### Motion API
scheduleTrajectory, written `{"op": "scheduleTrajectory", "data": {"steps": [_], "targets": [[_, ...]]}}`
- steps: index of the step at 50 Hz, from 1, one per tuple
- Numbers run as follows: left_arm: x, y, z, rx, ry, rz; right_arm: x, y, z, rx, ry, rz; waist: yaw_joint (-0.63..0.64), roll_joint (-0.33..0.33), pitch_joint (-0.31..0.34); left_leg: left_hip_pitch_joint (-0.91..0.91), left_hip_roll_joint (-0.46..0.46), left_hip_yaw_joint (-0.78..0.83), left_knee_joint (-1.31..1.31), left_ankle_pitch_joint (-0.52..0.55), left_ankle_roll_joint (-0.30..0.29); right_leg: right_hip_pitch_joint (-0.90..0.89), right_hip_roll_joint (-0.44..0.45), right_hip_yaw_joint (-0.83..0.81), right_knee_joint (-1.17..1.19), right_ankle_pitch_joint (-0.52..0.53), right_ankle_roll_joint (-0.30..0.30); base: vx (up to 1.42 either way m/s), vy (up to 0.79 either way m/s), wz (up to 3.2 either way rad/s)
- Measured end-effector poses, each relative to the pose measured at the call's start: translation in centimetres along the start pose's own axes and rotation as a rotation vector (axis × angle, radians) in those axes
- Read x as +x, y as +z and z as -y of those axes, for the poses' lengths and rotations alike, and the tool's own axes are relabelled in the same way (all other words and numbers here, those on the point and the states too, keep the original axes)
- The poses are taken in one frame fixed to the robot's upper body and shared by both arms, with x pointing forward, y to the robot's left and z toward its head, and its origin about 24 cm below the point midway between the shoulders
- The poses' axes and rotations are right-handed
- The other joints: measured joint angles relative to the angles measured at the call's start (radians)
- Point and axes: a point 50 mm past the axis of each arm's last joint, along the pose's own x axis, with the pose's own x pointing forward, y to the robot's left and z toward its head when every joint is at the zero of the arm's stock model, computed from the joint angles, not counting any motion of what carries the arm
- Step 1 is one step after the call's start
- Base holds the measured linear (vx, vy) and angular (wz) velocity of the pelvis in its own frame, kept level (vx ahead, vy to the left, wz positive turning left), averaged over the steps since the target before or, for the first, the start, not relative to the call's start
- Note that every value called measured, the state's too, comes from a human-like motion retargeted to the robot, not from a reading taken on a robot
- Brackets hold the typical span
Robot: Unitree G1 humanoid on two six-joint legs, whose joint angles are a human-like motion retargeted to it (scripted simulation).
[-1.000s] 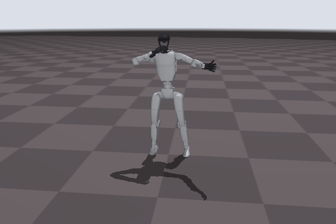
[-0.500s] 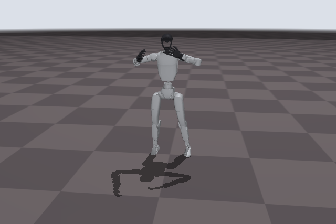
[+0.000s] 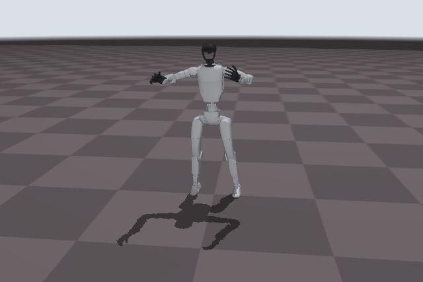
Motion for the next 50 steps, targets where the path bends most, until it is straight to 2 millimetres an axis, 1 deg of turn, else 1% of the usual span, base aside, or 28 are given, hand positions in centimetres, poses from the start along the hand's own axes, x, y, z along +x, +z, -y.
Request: {"op": "scheduleTrajectory", "data": {"steps": [2, 3, 5, 7, 8, 10, 12, 14, 16, 18, 21, 23, 25, 27, 28, 30, 33, 35, 37, 38, 40, 42, 43, 45, 46, 47, 48, 50], "targets": [[-0.1, 0.5, 5.7, -0.031, -0.328, -0.001, 0.2, -3.8, 1.5, 0.163, -0.117, -0.183, 0.013, -0.014, 0.002, 0.003, 0.004, 0.003, 0.000, -0.001, -0.006, 0.001, 0.004, 0.004, 0.001, 0.002, 0.000, 0.00, 0.00, 0.00], [-0.6, 0.7, 8.3, -0.050, -0.475, 0.001, 0.1, -5.0, 1.9, 0.253, -0.184, -0.238, 0.017, -0.018, 0.004, 0.004, 0.007, 0.004, 0.000, -0.002, -0.009, 0.001, 0.007, 0.006, 0.001, 0.003, 0.000, 0.00, 0.00, 0.00], [-2.4, 1.0, 12.6, -0.105, -0.750, -0.009, -0.1, -6.2, 1.7, 0.341, -0.215, -0.286, 0.022, -0.022, 0.005, 0.005, 0.014, 0.008, 0.002, -0.004, -0.015, 0.001, 0.015, 0.011, -0.001, 0.006, 0.000, 0.00, 0.00, 0.00], [-4.2, 1.1, 15.4, -0.147, -0.975, -0.033, -0.3, -6.0, 0.3, 0.355, -0.125, -0.269, 0.026, -0.027, 0.008, 0.004, 0.020, 0.010, 0.004, -0.006, -0.022, -0.001, 0.022, 0.014, -0.001, 0.008, 0.000, 0.00, 0.00, 0.00], [-4.7, 1.2, 16.1, -0.146, -1.055, -0.039, -0.5, -5.6, -0.7, 0.351, -0.048, -0.250, 0.028, -0.029, 0.009, 0.004, 0.022, 0.012, 0.006, -0.007, -0.025, -0.002, 0.025, 0.015, -0.001, 0.009, 0.000, 0.00, 0.00, 0.00], [-4.7, 1.3, 16.3, -0.034, -1.149, -0.017, -1.2, -4.2, -2.8, 0.195, 0.255, -0.193, 0.032, -0.035, 0.010, -0.001, 0.024, 0.012, 0.009, -0.008, -0.025, -0.007, 0.026, 0.015, 0.002, 0.008, 0.000, 0.00, 0.00, 0.00], [-2.8, 1.6, 14.4, 0.089, -1.007, 0.024, -2.3, -1.1, -5.6, 0.263, 0.436, -0.074, 0.034, -0.035, 0.007, -0.005, 0.026, 0.013, 0.013, -0.009, -0.027, -0.008, 0.028, 0.017, -0.001, 0.011, 0.000, 0.00, 0.00, 0.00], [-0.3, 1.9, 10.6, 0.182, -0.730, 0.056, -4.2, 3.7, -8.3, 0.472, 0.555, 0.076, 0.026, -0.031, 0.008, -0.008, 0.027, 0.010, 0.016, -0.008, -0.029, -0.009, 0.029, 0.015, -0.001, 0.010, 0.000, 0.00, 0.00, 0.00], [1.7, 2.0, 5.7, 0.270, -0.442, 0.051, -7.2, 8.8, -10.3, 0.530, 0.752, 0.276, 0.022, -0.026, 0.006, -0.012, 0.025, 0.009, 0.019, -0.007, -0.023, -0.010, 0.027, 0.014, -0.003, 0.011, 0.000, 0.00, 0.00, 0.00], [2.7, 1.9, 0.1, 0.354, -0.143, 0.019, -11.0, 13.6, -11.6, 0.564, 0.933, 0.503, 0.016, -0.020, 0.003, -0.016, 0.020, 0.007, 0.021, -0.005, -0.014, -0.011, 0.021, 0.013, -0.005, 0.011, 0.000, 0.00, 0.00, 0.00], [1.8, 1.9, -8.5, 0.474, 0.306, -0.058, -16.5, 18.8, -11.8, 0.585, 1.157, 0.833, -0.004, -0.010, -0.001, -0.023, 0.008, 0.002, 0.023, 0.000, 0.002, -0.012, 0.009, 0.011, -0.008, 0.012, 0.000, 0.00, 0.00, 0.00], [-0.2, 1.9, -13.4, 0.459, 0.610, -0.082, -18.9, 20.7, -11.4, 0.590, 1.238, 0.990, -0.020, -0.004, -0.004, -0.027, 0.001, 0.002, 0.023, 0.004, 0.010, -0.014, 0.001, 0.011, -0.012, 0.013, 0.000, 0.00, 0.00, 0.00], [-2.8, 2.1, -17.0, 0.348, 0.907, -0.043, -19.5, 21.4, -11.0, 0.578, 1.231, 1.062, -0.039, 0.002, -0.004, -0.028, -0.008, 0.001, 0.020, 0.008, 0.017, -0.015, -0.008, 0.010, -0.014, 0.014, 0.000, 0.00, 0.00, 0.00], [-4.5, 2.4, -18.6, 0.237, 1.085, 0.025, -18.2, 21.2, -10.8, 0.526, 1.128, 1.041, -0.056, 0.008, 0.000, -0.027, -0.012, 0.000, 0.018, 0.010, 0.021, -0.014, -0.013, 0.009, -0.014, 0.014, 0.000, 0.00, 0.00, 0.00], [-4.9, 2.5, -18.7, 0.205, 1.109, 0.052, -17.0, 20.7, -10.8, 0.491, 1.056, 1.007, -0.062, 0.011, 0.002, -0.025, -0.012, 0.000, 0.017, 0.010, 0.019, -0.013, -0.013, 0.008, -0.013, 0.013, 0.000, 0.00, 0.00, 0.00], [-4.7, 2.4, -17.8, 0.179, 1.039, 0.071, -13.9, 19.1, -10.5, 0.410, 0.900, 0.891, -0.069, 0.018, 0.006, -0.021, -0.009, 0.001, 0.016, 0.007, 0.014, -0.009, -0.009, 0.007, -0.013, 0.013, 0.000, 0.00, 0.00, 0.00], [-2.7, 1.0, -13.2, 0.133, 0.679, 0.012, -7.7, 14.1, -8.9, 0.311, 0.648, 0.609, -0.062, 0.018, 0.006, -0.015, 0.001, 0.000, 0.012, 0.003, 0.001, -0.005, 0.002, 0.003, -0.011, 0.012, 0.000, 0.00, 0.00, 0.00], [-1.2, -0.2, -8.5, 0.075, 0.366, -0.057, -3.9, 9.4, -6.6, 0.239, 0.454, 0.390, -0.050, 0.011, 0.002, -0.012, 0.009, -0.001, 0.009, -0.001, -0.009, -0.004, 0.010, 0.000, -0.010, 0.012, 0.000, 0.00, 0.00, 0.00], [-0.2, -1.1, -2.8, 0.009, 0.033, -0.122, -1.2, 4.2, -3.5, 0.157, 0.240, 0.164, -0.038, 0.003, -0.004, -0.012, 0.016, -0.003, 0.008, -0.005, -0.018, -0.003, 0.017, -0.005, -0.009, 0.012, 0.000, 0.00, 0.00, 0.00], [-0.1, -1.3, 0.2, -0.012, -0.133, -0.145, -0.5, 1.7, -1.8, 0.132, 0.134, 0.054, -0.033, -0.002, -0.006, -0.012, 0.019, -0.005, 0.007, -0.006, -0.022, -0.003, 0.020, -0.007, -0.008, 0.012, 0.000, 0.00, 0.00, 0.00], [-0.8, -1.2, 6.4, 0.021, -0.498, -0.161, 0.0, -2.7, 1.6, -0.012, 0.067, -0.139, -0.023, -0.011, -0.010, -0.015, 0.021, -0.010, 0.008, -0.009, -0.024, -0.004, 0.023, -0.012, -0.007, 0.011, 0.000, 0.00, 0.00, 0.00], [-2.4, -0.2, 11.5, 0.050, -0.797, -0.092, -0.4, -4.7, 3.1, 0.161, -0.098, -0.219, -0.023, -0.014, -0.013, -0.019, 0.028, -0.014, 0.012, -0.015, -0.035, -0.003, 0.030, -0.015, -0.006, 0.011, 0.000, 0.00, 0.00, 0.00], [-3.4, 0.4, 13.4, 0.071, -0.931, -0.052, -0.5, -5.1, 3.3, 0.217, -0.125, -0.228, -0.024, -0.013, -0.017, -0.021, 0.031, -0.014, 0.016, -0.018, -0.039, -0.003, 0.033, -0.015, -0.007, 0.012, 0.000, 0.00, 0.00, 0.00], [-5.2, 1.3, 15.9, 0.126, -1.132, 0.016, -0.9, -4.9, 3.2, 0.275, -0.096, -0.202, -0.023, -0.016, -0.020, -0.024, 0.035, -0.015, 0.023, -0.023, -0.044, -0.004, 0.037, -0.014, -0.006, 0.012, 0.000, 0.00, 0.00, 0.00], [-5.4, 1.4, 16.2, 0.187, -1.180, 0.034, -1.0, -4.4, 3.0, 0.153, 0.050, -0.181, -0.020, -0.019, -0.020, -0.025, 0.034, -0.014, 0.025, -0.024, -0.041, -0.006, 0.036, -0.013, -0.004, 0.010, 0.000, 0.00, 0.00, 0.00], [-5.3, 1.5, 16.0, 0.233, -1.184, 0.048, -1.2, -3.6, 2.5, 0.104, 0.137, -0.149, -0.017, -0.021, -0.020, -0.026, 0.033, -0.013, 0.026, -0.025, -0.040, -0.007, 0.035, -0.012, -0.002, 0.009, 0.000, 0.00, 0.00, 0.00], [-4.7, 1.5, 15.3, 0.245, -1.102, 0.057, -1.4, -2.3, 1.6, 0.211, 0.111, -0.079, -0.016, -0.020, -0.021, -0.023, 0.033, -0.011, 0.026, -0.026, -0.041, -0.006, 0.035, -0.010, -0.002, 0.009, 0.000, 0.00, 0.00, 0.00], [-2.8, 1.2, 12.6, 0.301, -0.886, 0.041, -2.2, 0.9, -0.7, 0.343, 0.152, 0.057, -0.013, -0.018, -0.024, -0.018, 0.032, -0.005, 0.027, -0.027, -0.039, -0.004, 0.034, -0.003, -0.003, 0.009, 0.000, 0.00, 0.00, 0.00]]}}
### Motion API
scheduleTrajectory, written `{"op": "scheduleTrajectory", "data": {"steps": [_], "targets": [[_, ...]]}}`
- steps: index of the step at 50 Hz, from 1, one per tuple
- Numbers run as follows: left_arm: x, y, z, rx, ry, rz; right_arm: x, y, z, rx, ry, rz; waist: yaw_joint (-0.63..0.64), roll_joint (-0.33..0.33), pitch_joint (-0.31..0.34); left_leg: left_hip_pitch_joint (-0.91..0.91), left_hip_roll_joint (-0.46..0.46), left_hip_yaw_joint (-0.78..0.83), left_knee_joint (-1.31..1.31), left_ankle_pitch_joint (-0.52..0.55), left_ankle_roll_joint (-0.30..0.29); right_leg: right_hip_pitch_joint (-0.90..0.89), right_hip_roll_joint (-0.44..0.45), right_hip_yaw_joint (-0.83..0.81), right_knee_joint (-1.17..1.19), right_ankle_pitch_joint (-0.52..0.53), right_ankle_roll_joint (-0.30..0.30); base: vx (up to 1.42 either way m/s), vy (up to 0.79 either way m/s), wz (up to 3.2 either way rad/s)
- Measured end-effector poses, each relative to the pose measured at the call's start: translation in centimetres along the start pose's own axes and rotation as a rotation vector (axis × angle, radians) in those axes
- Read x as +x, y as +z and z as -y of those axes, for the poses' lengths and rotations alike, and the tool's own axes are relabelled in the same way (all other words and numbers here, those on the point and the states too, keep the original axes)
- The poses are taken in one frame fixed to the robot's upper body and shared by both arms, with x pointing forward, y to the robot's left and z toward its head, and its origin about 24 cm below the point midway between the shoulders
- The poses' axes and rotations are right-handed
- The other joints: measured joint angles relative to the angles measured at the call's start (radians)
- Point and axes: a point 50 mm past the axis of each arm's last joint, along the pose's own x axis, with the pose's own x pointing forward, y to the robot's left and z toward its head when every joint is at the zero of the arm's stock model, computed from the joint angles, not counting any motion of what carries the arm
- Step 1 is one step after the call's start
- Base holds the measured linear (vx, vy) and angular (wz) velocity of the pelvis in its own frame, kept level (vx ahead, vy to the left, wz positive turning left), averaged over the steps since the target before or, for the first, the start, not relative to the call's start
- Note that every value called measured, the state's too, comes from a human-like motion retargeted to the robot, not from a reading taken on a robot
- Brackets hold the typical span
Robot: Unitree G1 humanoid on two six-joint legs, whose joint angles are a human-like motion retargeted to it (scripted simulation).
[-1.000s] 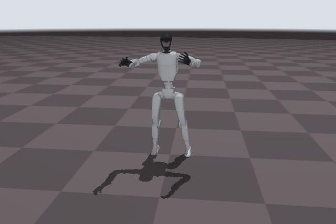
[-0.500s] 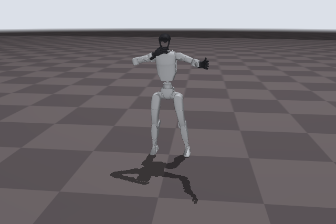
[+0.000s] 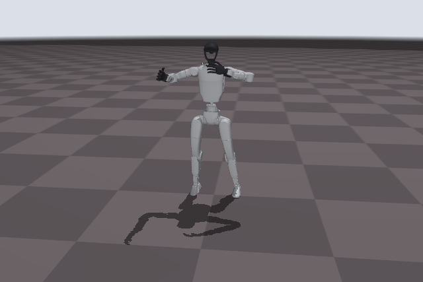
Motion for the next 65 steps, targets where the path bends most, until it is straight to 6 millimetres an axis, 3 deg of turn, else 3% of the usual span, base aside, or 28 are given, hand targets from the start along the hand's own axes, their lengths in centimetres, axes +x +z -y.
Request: {"op": "scheduleTrajectory", "data": {"steps": [2, 3, 5, 8, 10, 12, 15, 18, 20, 23, 25, 26, 29, 32, 33, 35, 38, 40, 42, 45, 47, 49, 50, 52, 55, 59, 62, 65], "targets": [[-2.2, -2.1, -3.6, 0.116, 0.153, -0.139, -0.7, 2.6, -4.1, -0.254, 0.374, 0.114, 0.004, 0.005, -0.009, 0.006, -0.014, 0.010, 0.004, -0.005, 0.018, 0.007, -0.016, 0.010, -0.006, 0.001, 0.000, 0.02, 0.09, -0.17], [-3.7, -3.3, -5.4, 0.125, 0.286, -0.189, -1.8, 3.9, -6.9, -0.115, 0.456, 0.210, 0.001, 0.008, -0.014, 0.010, -0.022, 0.012, 0.006, -0.006, 0.024, 0.013, -0.026, 0.014, -0.011, 0.002, 0.000, 0.02, 0.10, -0.12], [-7.6, -5.4, -8.9, 0.129, 0.530, -0.310, -4.4, 7.3, -11.4, -0.038, 0.664, 0.392, -0.004, 0.016, -0.016, 0.014, -0.029, 0.017, 0.009, -0.009, 0.030, 0.017, -0.034, 0.020, -0.014, 0.000, 0.000, 0.01, 0.03, -0.05], [-14.6, -7.8, -12.8, 0.077, 0.925, -0.439, -10.0, 12.0, -16.3, 0.061, 0.983, 0.672, -0.020, 0.026, -0.015, 0.017, -0.043, 0.020, 0.012, -0.009, 0.041, 0.020, -0.049, 0.024, -0.014, -0.004, 0.000, 0.00, 0.02, 0.00], [-19.5, -8.9, -14.0, -0.012, 1.208, -0.464, -13.6, 14.2, -17.8, 0.124, 1.166, 0.822, -0.038, 0.032, -0.012, 0.017, -0.056, 0.017, 0.011, -0.006, 0.050, 0.021, -0.063, 0.023, -0.012, -0.007, 0.000, 0.00, 0.03, 0.02], [-23.6, -9.3, -14.7, -0.121, 1.606, -0.469, -14.8, 15.4, -18.3, 0.241, 1.260, 0.777, -0.047, 0.039, 0.001, 0.012, -0.043, 0.018, 0.006, 0.008, 0.060, 0.007, -0.045, 0.024, -0.004, -0.008, 0.000, -0.01, -0.08, -0.10], [-26.5, -9.3, -14.0, -0.123, 1.819, -0.487, -13.0, 14.2, -18.1, 0.162, 1.142, 0.703, -0.068, 0.048, 0.008, 0.010, -0.044, 0.016, 0.003, 0.013, 0.063, 0.005, -0.046, 0.022, -0.005, -0.006, 0.000, 0.00, 0.00, 0.00], [-23.8, -9.5, -13.2, -0.176, 1.652, -0.448, -7.2, 10.4, -15.6, -0.007, 0.806, 0.504, -0.073, 0.053, 0.011, 0.011, -0.035, 0.015, -0.003, 0.014, 0.051, 0.003, -0.037, 0.018, -0.004, -0.004, 0.000, 0.00, 0.00, 0.00], [-19.8, -9.2, -12.4, -0.225, 1.422, -0.396, -3.4, 6.9, -12.3, -0.117, 0.560, 0.340, -0.066, 0.049, 0.010, 0.013, -0.027, 0.016, -0.007, 0.013, 0.041, 0.002, -0.028, 0.017, -0.003, -0.002, 0.000, 0.00, 0.00, 0.00], [-11.4, -7.1, -9.9, -0.225, 0.928, -0.289, 0.4, 1.2, -5.4, -0.227, 0.190, 0.067, -0.042, 0.032, 0.005, 0.017, -0.016, 0.018, -0.011, 0.009, 0.026, 0.003, -0.016, 0.016, -0.002, 0.000, 0.000, 0.00, 0.00, 0.00], [-5.9, -4.8, -6.9, -0.198, 0.559, -0.197, 1.1, -2.4, -0.5, -0.241, -0.027, -0.121, -0.025, 0.018, 0.003, 0.019, -0.011, 0.018, -0.012, 0.006, 0.019, 0.003, -0.011, 0.015, 0.000, 0.000, 0.000, 0.00, 0.00, 0.00], [-3.6, -3.7, -5.0, -0.191, 0.367, -0.152, 1.0, -3.8, 1.8, -0.317, -0.034, -0.224, -0.015, 0.012, 0.002, 0.018, -0.010, 0.017, -0.013, 0.006, 0.019, 0.002, -0.010, 0.014, 0.001, 0.000, 0.000, 0.00, 0.00, 0.00], [0.6, -0.5, 0.7, -0.279, -0.041, 0.014, -0.2, -6.5, 6.1, -0.168, -0.290, -0.360, 0.003, -0.001, 0.004, 0.018, -0.007, 0.014, -0.014, 0.003, 0.012, 0.002, -0.007, 0.012, 0.001, 0.001, 0.000, 0.00, 0.00, 0.00], [1.5, 1.6, 4.1, -0.299, -0.284, 0.099, -0.8, -6.6, 7.2, -0.192, -0.289, -0.374, 0.014, -0.010, 0.007, 0.014, -0.003, 0.012, -0.012, 0.002, 0.006, 0.001, -0.003, 0.010, 0.001, 0.003, 0.000, 0.00, 0.00, 0.00], [1.4, 1.7, 4.2, -0.256, -0.314, 0.095, -0.9, -6.2, 7.0, -0.265, -0.203, -0.375, 0.018, -0.013, 0.008, 0.012, -0.002, 0.011, -0.010, 0.001, 0.006, 0.000, -0.002, 0.009, 0.001, 0.003, 0.000, 0.00, 0.00, 0.00], [0.9, 1.3, 2.8, -0.207, -0.207, 0.074, -0.6, -4.6, 5.1, -0.162, -0.182, -0.247, 0.015, -0.014, 0.014, 0.011, -0.002, 0.007, -0.009, 0.002, 0.002, 0.001, -0.002, 0.005, 0.003, 0.002, 0.000, 0.00, 0.00, 0.00], [-1.4, -1.0, -1.9, -0.065, 0.084, -0.072, -0.6, -1.1, 0.2, -0.068, 0.063, -0.071, 0.010, -0.007, 0.012, 0.007, -0.002, 0.004, -0.004, 0.001, 0.002, 0.002, -0.002, 0.003, 0.000, 0.003, 0.000, 0.00, 0.00, 0.00], [-4.3, -2.7, -5.8, 0.031, 0.326, -0.190, -1.4, 2.2, -4.0, 0.025, 0.264, 0.071, 0.003, 0.001, 0.010, 0.004, -0.003, 0.003, 0.002, 0.000, 0.004, 0.003, -0.004, 0.004, -0.001, 0.003, 0.000, 0.00, 0.00, 0.00], [-8.4, -4.2, -9.6, 0.116, 0.598, -0.316, -3.1, 6.1, -8.5, 0.052, 0.497, 0.232, -0.006, 0.010, 0.009, 0.002, -0.008, 0.003, 0.007, -0.001, 0.011, 0.004, -0.009, 0.005, -0.002, 0.001, 0.000, 0.00, 0.00, 0.00], [-16.0, -6.2, -13.8, 0.154, 1.050, -0.482, -7.7, 11.4, -14.5, 0.069, 0.846, 0.488, -0.025, 0.019, 0.007, 0.000, -0.023, 0.002, 0.010, 0.002, 0.027, 0.006, -0.025, 0.007, -0.005, -0.001, 0.000, 0.00, 0.02, 0.01], [-21.2, -7.1, -15.1, 0.067, 1.398, -0.506, -11.2, 14.1, -17.2, 0.123, 1.064, 0.636, -0.042, 0.022, 0.005, -0.002, -0.036, 0.000, 0.008, 0.007, 0.040, 0.005, -0.040, 0.007, -0.006, -0.003, 0.000, 0.00, 0.06, 0.05], [-25.5, -7.7, -15.1, -0.043, 1.731, -0.469, -14.1, 16.0, -18.6, 0.145, 1.217, 0.771, -0.060, 0.026, 0.003, -0.004, -0.049, -0.002, 0.004, 0.014, 0.053, 0.002, -0.053, 0.006, -0.006, -0.003, 0.000, 0.00, 0.03, 0.02], [-27.2, -7.9, -14.9, -0.085, 1.871, -0.447, -15.1, 16.7, -18.9, 0.135, 1.259, 0.841, -0.066, 0.028, 0.001, -0.005, -0.053, -0.002, 0.002, 0.018, 0.058, 0.001, -0.057, 0.007, -0.008, -0.002, 0.000, 0.00, 0.00, 0.00], [-28.4, -7.5, -14.8, -0.082, 1.979, -0.421, -15.2, 17.4, -19.0, 0.024, 1.198, 0.967, -0.077, 0.034, 0.002, -0.008, -0.055, -0.003, 0.000, 0.021, 0.061, -0.002, -0.059, 0.006, -0.008, -0.002, 0.000, 0.00, 0.00, 0.00], [-26.4, -6.9, -15.0, -0.046, 1.822, -0.396, -11.7, 17.1, -18.2, -0.166, 0.935, 0.975, -0.078, 0.044, 0.004, -0.008, -0.047, -0.002, -0.001, 0.021, 0.054, -0.003, -0.051, 0.004, -0.008, 0.000, 0.000, 0.00, 0.00, 0.00], [-17.5, -6.9, -13.3, -0.149, 1.288, -0.294, -3.6, 13.2, -13.7, -0.289, 0.538, 0.661, -0.053, 0.044, 0.000, -0.005, -0.031, 0.001, -0.005, 0.018, 0.038, -0.006, -0.033, 0.004, -0.004, 0.002, 0.000, 0.00, 0.00, 0.00], [-9.0, -6.2, -8.6, -0.326, 0.779, -0.174, 1.2, 8.3, -7.9, -0.247, 0.242, 0.365, -0.028, 0.029, -0.007, -0.004, -0.020, 0.003, -0.010, 0.015, 0.026, -0.009, -0.021, 0.004, -0.001, 0.003, 0.000, 0.00, 0.00, 0.00], [-2.5, -4.3, -1.5, -0.496, 0.223, -0.083, 3.4, 2.6, -1.5, -0.223, 0.062, 0.044, -0.008, 0.013, -0.013, -0.005, -0.014, 0.002, -0.012, 0.013, 0.022, -0.012, -0.015, 0.003, 0.000, 0.005, 0.000, 0.00, 0.00, 0.00]]}}
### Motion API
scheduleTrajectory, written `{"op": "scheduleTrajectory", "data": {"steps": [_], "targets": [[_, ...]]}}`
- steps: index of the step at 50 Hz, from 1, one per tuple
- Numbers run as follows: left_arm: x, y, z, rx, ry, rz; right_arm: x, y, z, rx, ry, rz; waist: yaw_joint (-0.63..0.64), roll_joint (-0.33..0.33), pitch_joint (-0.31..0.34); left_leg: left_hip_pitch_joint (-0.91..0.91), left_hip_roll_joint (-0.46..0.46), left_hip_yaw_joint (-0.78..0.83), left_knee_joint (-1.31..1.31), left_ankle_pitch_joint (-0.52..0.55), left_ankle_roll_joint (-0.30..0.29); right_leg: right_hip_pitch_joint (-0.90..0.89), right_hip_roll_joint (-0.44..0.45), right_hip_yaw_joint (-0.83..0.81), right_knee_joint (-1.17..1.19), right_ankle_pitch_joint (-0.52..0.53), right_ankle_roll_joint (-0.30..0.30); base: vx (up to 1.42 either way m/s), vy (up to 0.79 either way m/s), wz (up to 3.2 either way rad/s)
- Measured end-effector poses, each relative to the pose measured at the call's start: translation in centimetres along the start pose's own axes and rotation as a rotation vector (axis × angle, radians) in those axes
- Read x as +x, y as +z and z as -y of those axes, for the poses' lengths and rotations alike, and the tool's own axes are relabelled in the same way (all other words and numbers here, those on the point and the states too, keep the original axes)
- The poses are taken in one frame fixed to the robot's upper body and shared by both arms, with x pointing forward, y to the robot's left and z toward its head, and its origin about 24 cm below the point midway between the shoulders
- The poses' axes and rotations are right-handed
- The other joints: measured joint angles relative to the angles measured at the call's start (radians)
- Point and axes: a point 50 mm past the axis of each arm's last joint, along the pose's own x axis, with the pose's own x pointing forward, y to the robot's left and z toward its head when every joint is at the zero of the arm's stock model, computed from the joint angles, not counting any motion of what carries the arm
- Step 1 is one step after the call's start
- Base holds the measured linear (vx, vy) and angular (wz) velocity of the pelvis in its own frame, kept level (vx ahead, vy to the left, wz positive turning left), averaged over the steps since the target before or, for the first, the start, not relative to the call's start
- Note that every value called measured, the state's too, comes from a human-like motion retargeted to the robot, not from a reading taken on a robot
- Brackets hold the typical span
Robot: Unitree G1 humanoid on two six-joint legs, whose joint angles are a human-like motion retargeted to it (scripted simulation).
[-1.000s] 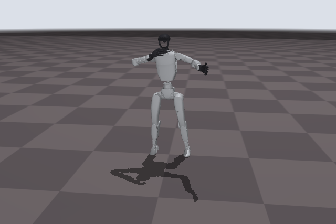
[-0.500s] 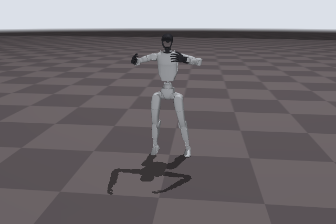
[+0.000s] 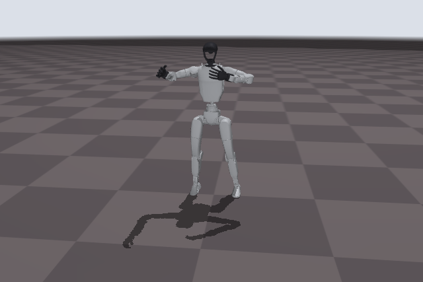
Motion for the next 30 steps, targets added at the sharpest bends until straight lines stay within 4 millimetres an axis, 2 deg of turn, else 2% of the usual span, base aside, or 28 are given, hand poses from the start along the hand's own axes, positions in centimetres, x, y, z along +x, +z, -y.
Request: {"op": "scheduleTrajectory", "data": {"steps": [2, 3, 5, 6, 7, 9, 12, 13, 14, 15, 17, 20, 22, 23, 25, 26, 27, 28, 30], "targets": [[1.2, -0.8, 4.8, -0.079, -0.295, -0.067, -0.3, -3.5, 2.4, 0.227, -0.171, -0.149, 0.009, -0.007, -0.001, 0.000, 0.002, -0.001, 0.000, -0.002, -0.005, 0.000, 0.002, 0.000, 0.001, 0.000, 0.000, 0.00, 0.00, 0.00], [1.5, -0.5, 6.4, -0.117, -0.376, -0.032, -0.6, -4.5, 3.3, 0.369, -0.313, -0.165, 0.014, -0.010, 0.001, 0.000, 0.005, -0.001, -0.001, -0.002, -0.009, 0.000, 0.006, -0.001, 0.001, 0.001, 0.000, 0.00, 0.00, 0.00], [1.6, 0.0, 8.2, -0.090, -0.490, -0.016, -1.4, -5.4, 4.3, 0.412, -0.400, -0.184, 0.027, -0.015, 0.002, 0.002, 0.008, 0.000, 0.001, -0.004, -0.013, 0.002, 0.009, 0.001, -0.001, 0.003, 0.000, 0.00, 0.00, 0.00], [1.6, 0.3, 7.9, -0.038, -0.479, -0.008, -1.6, -5.1, 4.3, 0.383, -0.382, -0.166, 0.034, -0.018, 0.004, 0.002, 0.009, 0.001, 0.002, -0.004, -0.015, 0.002, 0.009, 0.002, 0.000, 0.002, 0.000, 0.00, 0.00, 0.00], [1.6, 0.6, 7.2, 0.018, -0.447, -0.002, -1.8, -4.6, 4.1, 0.356, -0.352, -0.143, 0.040, -0.020, 0.006, 0.003, 0.009, 0.002, 0.003, -0.005, -0.016, 0.003, 0.009, 0.002, 0.000, 0.002, 0.000, 0.00, 0.00, 0.00], [1.5, 1.3, 4.2, 0.146, -0.281, 0.007, -2.1, -2.8, 2.7, 0.315, -0.232, -0.065, 0.045, -0.020, 0.010, 0.005, 0.008, 0.003, 0.004, -0.005, -0.018, 0.006, 0.008, 0.002, 0.000, 0.001, 0.000, 0.00, 0.00, 0.00], [-0.2, 2.6, -2.4, 0.326, 0.070, -0.006, -2.7, 2.0, -1.2, 0.257, 0.056, 0.119, 0.041, -0.011, 0.012, 0.006, 0.007, 0.003, 0.008, -0.006, -0.016, 0.009, 0.006, 0.002, 0.000, -0.002, 0.000, 0.00, 0.00, 0.00], [-1.3, 3.0, -4.7, 0.386, 0.181, -0.026, -3.0, 4.1, -2.5, 0.118, 0.202, 0.215, 0.040, -0.006, 0.011, 0.005, 0.006, 0.004, 0.011, -0.007, -0.013, 0.009, 0.005, 0.003, 0.000, -0.003, 0.000, 0.00, 0.00, 0.00], [-2.6, 3.4, -7.1, 0.414, 0.327, -0.032, -3.7, 6.2, -4.3, 0.126, 0.292, 0.307, 0.035, 0.000, 0.011, 0.005, 0.004, 0.005, 0.013, -0.007, -0.011, 0.010, 0.004, 0.004, 0.000, -0.004, 0.000, 0.00, 0.00, 0.00], [-4.2, 3.7, -9.4, 0.427, 0.490, -0.031, -4.8, 8.3, -6.2, 0.217, 0.359, 0.391, 0.029, 0.005, 0.011, 0.005, 0.002, 0.005, 0.014, -0.007, -0.009, 0.011, 0.001, 0.005, -0.002, -0.004, 0.000, 0.00, 0.00, 0.00], [-7.8, 4.1, -13.5, 0.430, 0.783, -0.035, -7.6, 12.6, -9.6, 0.189, 0.571, 0.612, 0.017, 0.014, 0.011, 0.004, -0.005, 0.005, 0.016, -0.006, 0.000, 0.011, -0.006, 0.006, -0.003, -0.006, 0.000, 0.00, 0.00, 0.00], [-13.5, 3.9, -17.5, 0.275, 1.208, 0.060, -13.3, 17.1, -13.2, 0.257, 0.902, 0.872, -0.002, 0.025, 0.011, 0.002, -0.020, 0.003, 0.015, 0.000, 0.017, 0.011, -0.022, 0.006, -0.005, -0.008, 0.000, 0.00, 0.00, 0.00], [-16.1, 3.9, -18.7, 0.154, 1.421, 0.175, -16.1, 18.3, -14.3, 0.293, 1.056, 0.966, -0.015, 0.032, 0.013, 0.001, -0.028, 0.001, 0.013, 0.005, 0.027, 0.010, -0.031, 0.006, -0.005, -0.009, 0.000, 0.00, 0.00, 0.00], [-16.9, 3.9, -18.8, 0.124, 1.483, 0.218, -16.8, 18.6, -14.5, 0.294, 1.090, 0.994, -0.019, 0.036, 0.014, 0.001, -0.030, 0.002, 0.013, 0.006, 0.030, 0.010, -0.033, 0.006, -0.006, -0.008, 0.000, 0.00, 0.00, 0.00], [-17.2, 4.3, -18.7, 0.111, 1.504, 0.268, -16.8, 18.6, -14.4, 0.258, 1.064, 1.010, -0.026, 0.045, 0.017, 0.001, -0.029, 0.001, 0.014, 0.006, 0.030, 0.010, -0.032, 0.006, -0.006, -0.008, 0.000, 0.00, 0.00, 0.00], [-16.6, 4.5, -18.2, 0.239, 1.398, 0.145, -15.9, 18.2, -14.2, 0.196, 1.025, 0.991, -0.029, 0.051, 0.018, 0.000, -0.025, 0.001, 0.017, 0.003, 0.023, 0.011, -0.027, 0.005, -0.005, -0.009, 0.000, 0.00, 0.00, 0.00], [-15.7, 4.5, -17.7, 0.283, 1.309, 0.097, -14.7, 17.7, -13.8, 0.149, 0.960, 0.959, -0.030, 0.055, 0.020, 0.001, -0.021, 0.001, 0.018, 0.001, 0.019, 0.012, -0.024, 0.005, -0.004, -0.009, 0.000, 0.00, 0.00, 0.00], [-14.4, 4.3, -17.0, 0.171, 1.258, 0.207, -13.1, 16.9, -13.3, 0.129, 0.844, 0.904, -0.028, 0.056, 0.024, 0.003, -0.021, 0.002, 0.015, 0.003, 0.020, 0.012, -0.023, 0.006, -0.003, -0.009, 0.000, 0.00, 0.00, 0.00], [-11.2, 4.0, -14.9, 0.126, 1.043, 0.214, -9.7, 14.7, -11.7, 0.048, 0.659, 0.771, -0.022, 0.057, 0.026, 0.007, -0.014, 0.006, 0.012, 0.002, 0.013, 0.011, -0.016, 0.007, -0.002, -0.008, 0.000, 0.00, 0.00, 0.00]]}}
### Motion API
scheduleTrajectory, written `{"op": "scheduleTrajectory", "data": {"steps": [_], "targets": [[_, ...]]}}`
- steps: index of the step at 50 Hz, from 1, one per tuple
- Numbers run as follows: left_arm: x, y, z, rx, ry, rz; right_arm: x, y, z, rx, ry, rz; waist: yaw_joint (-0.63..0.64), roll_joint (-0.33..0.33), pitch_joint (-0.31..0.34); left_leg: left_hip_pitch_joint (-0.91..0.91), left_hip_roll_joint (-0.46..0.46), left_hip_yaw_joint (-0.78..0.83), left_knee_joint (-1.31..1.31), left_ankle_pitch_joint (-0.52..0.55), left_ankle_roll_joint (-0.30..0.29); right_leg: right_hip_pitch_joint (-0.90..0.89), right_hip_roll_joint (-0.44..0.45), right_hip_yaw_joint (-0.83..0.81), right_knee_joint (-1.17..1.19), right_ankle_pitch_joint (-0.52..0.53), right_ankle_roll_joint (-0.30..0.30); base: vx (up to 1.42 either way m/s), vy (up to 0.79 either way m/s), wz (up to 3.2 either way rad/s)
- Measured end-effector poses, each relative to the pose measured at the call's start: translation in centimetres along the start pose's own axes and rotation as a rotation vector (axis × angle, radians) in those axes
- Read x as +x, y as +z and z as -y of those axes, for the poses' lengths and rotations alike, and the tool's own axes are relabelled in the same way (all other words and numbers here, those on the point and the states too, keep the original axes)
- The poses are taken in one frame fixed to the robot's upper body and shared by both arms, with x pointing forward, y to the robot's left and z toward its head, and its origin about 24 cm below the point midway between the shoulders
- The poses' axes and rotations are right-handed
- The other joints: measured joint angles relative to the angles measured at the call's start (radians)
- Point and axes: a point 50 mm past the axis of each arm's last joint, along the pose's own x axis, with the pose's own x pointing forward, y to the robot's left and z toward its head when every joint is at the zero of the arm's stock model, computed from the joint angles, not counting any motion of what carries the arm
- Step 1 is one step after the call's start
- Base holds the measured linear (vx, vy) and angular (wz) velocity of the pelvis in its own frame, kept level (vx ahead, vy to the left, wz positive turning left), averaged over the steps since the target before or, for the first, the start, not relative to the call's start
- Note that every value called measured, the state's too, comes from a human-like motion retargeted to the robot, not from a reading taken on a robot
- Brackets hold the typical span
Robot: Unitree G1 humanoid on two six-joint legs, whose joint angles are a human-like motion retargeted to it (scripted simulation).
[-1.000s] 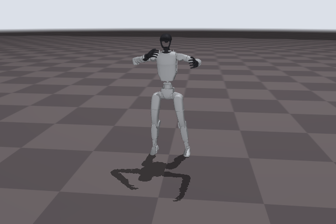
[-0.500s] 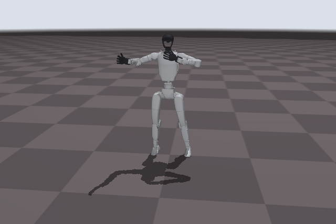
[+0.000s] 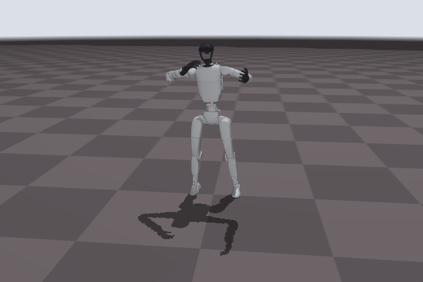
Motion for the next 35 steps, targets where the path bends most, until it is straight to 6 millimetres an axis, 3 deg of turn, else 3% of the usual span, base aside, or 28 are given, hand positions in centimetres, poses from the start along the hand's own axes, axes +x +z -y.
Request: {"op": "scheduleTrajectory", "data": {"steps": [3, 7, 10, 12, 13, 15, 17, 18, 19, 22, 25, 28, 30, 32, 35], "targets": [[-1.8, -0.2, 7.8, -0.029, -0.458, -0.044, -2.4, -5.5, 4.7, -0.100, -0.224, -0.271, 0.013, -0.010, -0.001, 0.004, 0.012, 0.005, -0.001, -0.005, -0.015, -0.001, 0.013, 0.004, 0.002, 0.001, 0.000, 0.00, 0.00, 0.00], [-7.5, 0.4, 17.7, -0.037, -1.080, -0.048, -8.2, -11.7, 9.9, -0.043, -0.587, -0.604, 0.025, -0.027, 0.000, 0.007, 0.021, 0.009, -0.002, -0.009, -0.028, -0.001, 0.023, 0.007, 0.004, 0.004, 0.000, 0.00, 0.00, 0.00], [-12.3, 0.4, 21.8, -0.124, -1.421, -0.103, -12.9, -14.7, 11.8, 0.208, -0.927, -0.737, 0.031, -0.036, 0.001, 0.007, 0.023, 0.007, -0.003, -0.009, -0.033, -0.001, 0.025, 0.006, 0.003, 0.007, 0.000, 0.00, 0.00, 0.00], [-13.3, 0.1, 22.5, -0.091, -1.527, -0.122, -15.0, -15.2, 12.5, 0.198, -0.911, -0.840, 0.042, -0.042, 0.003, 0.004, 0.021, 0.005, -0.004, -0.007, -0.032, -0.003, 0.023, 0.004, 0.003, 0.008, 0.000, 0.00, 0.00, 0.00], [-12.7, 0.0, 22.3, -0.098, -1.470, -0.119, -15.2, -15.0, 12.5, 0.271, -1.052, -0.770, 0.045, -0.043, 0.005, 0.004, 0.022, 0.003, -0.005, -0.006, -0.034, -0.002, 0.024, 0.002, 0.002, 0.009, 0.000, 0.00, 0.00, 0.00], [-10.5, -0.2, 21.0, -0.005, -1.311, -0.071, -14.9, -14.3, 12.3, 0.271, -1.073, -0.714, 0.054, -0.047, 0.006, 0.002, 0.022, 0.002, -0.004, -0.006, -0.035, 0.000, 0.024, 0.001, -0.002, 0.011, 0.000, 0.00, 0.00, 0.00], [-6.8, -0.2, 18.0, 0.188, -1.109, -0.008, -13.1, -12.9, 11.4, 0.122, -0.721, -0.742, 0.056, -0.049, 0.008, -0.003, 0.016, -0.004, -0.003, -0.002, -0.027, -0.002, 0.018, -0.005, -0.001, 0.009, 0.000, 0.00, 0.00, 0.00], [-4.7, -0.1, 16.0, 0.220, -0.931, 0.011, -11.7, -11.9, 10.5, 0.235, -0.796, -0.608, 0.053, -0.046, 0.009, -0.004, 0.017, -0.006, -0.002, -0.002, -0.029, -0.001, 0.018, -0.007, -0.002, 0.009, 0.000, 0.00, 0.00, 0.00], [-2.9, 0.1, 13.6, 0.265, -0.769, 0.023, -10.1, -10.9, 9.5, 0.283, -0.753, -0.529, 0.050, -0.044, 0.009, -0.006, 0.016, -0.008, -0.001, -0.001, -0.028, 0.000, 0.017, -0.009, -0.002, 0.009, 0.000, 0.00, 0.00, 0.00], [0.8, 0.7, 5.1, 0.370, -0.285, 0.033, -5.3, -6.7, 5.8, 0.268, -0.420, -0.341, 0.037, -0.035, 0.008, -0.011, 0.007, -0.012, 0.002, 0.001, -0.016, -0.001, 0.007, -0.012, -0.005, 0.007, 0.000, 0.00, 0.00, 0.00], [1.5, 1.3, -3.5, 0.283, 0.215, 0.039, -1.5, -1.0, 1.5, 0.088, -0.108, -0.087, 0.022, -0.027, 0.010, -0.014, -0.007, -0.012, 0.000, 0.007, 0.001, -0.002, -0.008, -0.012, -0.007, 0.005, 0.000, 0.00, 0.00, 0.00], [0.3, 2.0, -9.0, 0.114, 0.612, 0.079, -0.2, 4.3, -2.6, -0.048, 0.134, 0.180, 0.010, -0.023, 0.014, -0.014, -0.019, -0.012, -0.005, 0.015, 0.018, -0.005, -0.020, -0.010, -0.008, 0.004, 0.000, 0.00, 0.00, 0.00], [-0.4, 2.5, -10.3, 0.090, 0.701, 0.103, -0.4, 6.4, -4.3, -0.048, 0.247, 0.290, 0.007, -0.020, 0.013, -0.015, -0.019, -0.011, -0.004, 0.016, 0.021, -0.006, -0.020, -0.008, -0.010, 0.006, 0.000, 0.00, 0.00, 0.00], [-0.4, 2.6, -9.4, 0.093, 0.620, 0.107, -0.4, 6.5, -4.5, -0.054, 0.260, 0.296, 0.005, -0.014, 0.014, -0.016, -0.014, -0.011, -0.003, 0.015, 0.018, -0.006, -0.014, -0.008, -0.010, 0.007, 0.000, 0.00, 0.00, 0.00], [-0.1, 1.6, -5.2, 0.065, 0.316, 0.072, -0.2, 3.9, -1.9, -0.180, 0.106, 0.167, 0.011, -0.006, 0.014, -0.015, -0.005, -0.011, -0.004, 0.012, 0.013, -0.008, -0.004, -0.010, -0.006, 0.005, 0.000, 0.00, 0.00, 0.00]]}}
